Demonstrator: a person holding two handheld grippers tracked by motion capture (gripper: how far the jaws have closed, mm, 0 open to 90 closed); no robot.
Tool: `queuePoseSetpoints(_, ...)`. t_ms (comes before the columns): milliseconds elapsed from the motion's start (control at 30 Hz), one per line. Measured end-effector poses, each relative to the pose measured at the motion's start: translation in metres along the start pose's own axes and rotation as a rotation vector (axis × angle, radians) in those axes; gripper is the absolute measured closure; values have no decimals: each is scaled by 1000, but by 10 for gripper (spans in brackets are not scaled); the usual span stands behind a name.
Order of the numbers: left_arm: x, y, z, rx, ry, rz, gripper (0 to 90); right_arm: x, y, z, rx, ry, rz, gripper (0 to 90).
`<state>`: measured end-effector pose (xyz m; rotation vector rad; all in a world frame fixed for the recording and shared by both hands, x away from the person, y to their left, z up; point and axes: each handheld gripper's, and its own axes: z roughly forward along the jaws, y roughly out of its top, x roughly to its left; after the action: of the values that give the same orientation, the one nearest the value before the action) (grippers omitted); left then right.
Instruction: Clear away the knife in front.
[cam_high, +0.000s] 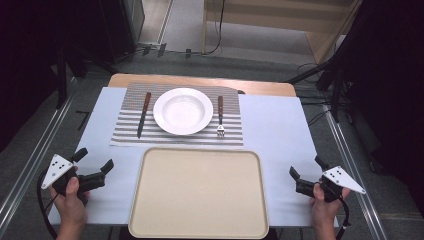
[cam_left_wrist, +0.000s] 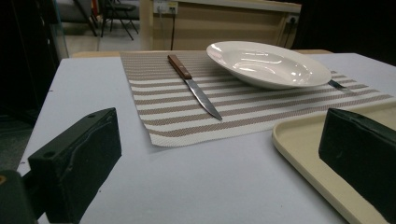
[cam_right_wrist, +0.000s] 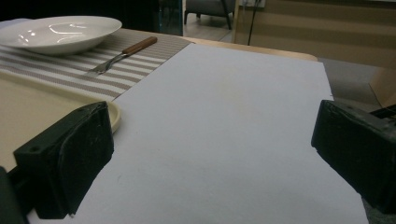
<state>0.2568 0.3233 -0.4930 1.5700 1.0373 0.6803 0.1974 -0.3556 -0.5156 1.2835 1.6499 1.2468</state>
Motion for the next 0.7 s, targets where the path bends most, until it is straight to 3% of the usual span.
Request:
queuePoseSetpoints(233, 0, 2, 1, 11, 10, 6, 0, 0, 1, 2, -4, 1, 4, 0)
queuePoseSetpoints(367, 1, 10, 7, 13, 4, -27, 0, 1, 2, 3, -3, 22, -23, 0)
queuePoseSetpoints(400, 0, 12, 8, 30, 20, -23, 0, 2, 2, 3, -3, 27, -22, 0)
queuePoseSetpoints(500, -4, 17, 10, 24, 8, -11, 0, 3, 2, 3, -9, 38, -28, 0)
queuePoseSetpoints(567, -9, 26, 16, 40, 22, 15, 0, 5, 3, 2, -15, 51, -29, 0)
queuePoseSetpoints(633, -12, 35, 22, 47, 42, 15, 0, 7, 3, 1, -15, 50, -31, 0)
queuePoseSetpoints(700, -15, 43, 28, 36, 29, 17, 0, 8, 4, -1, -20, 51, -17, 0)
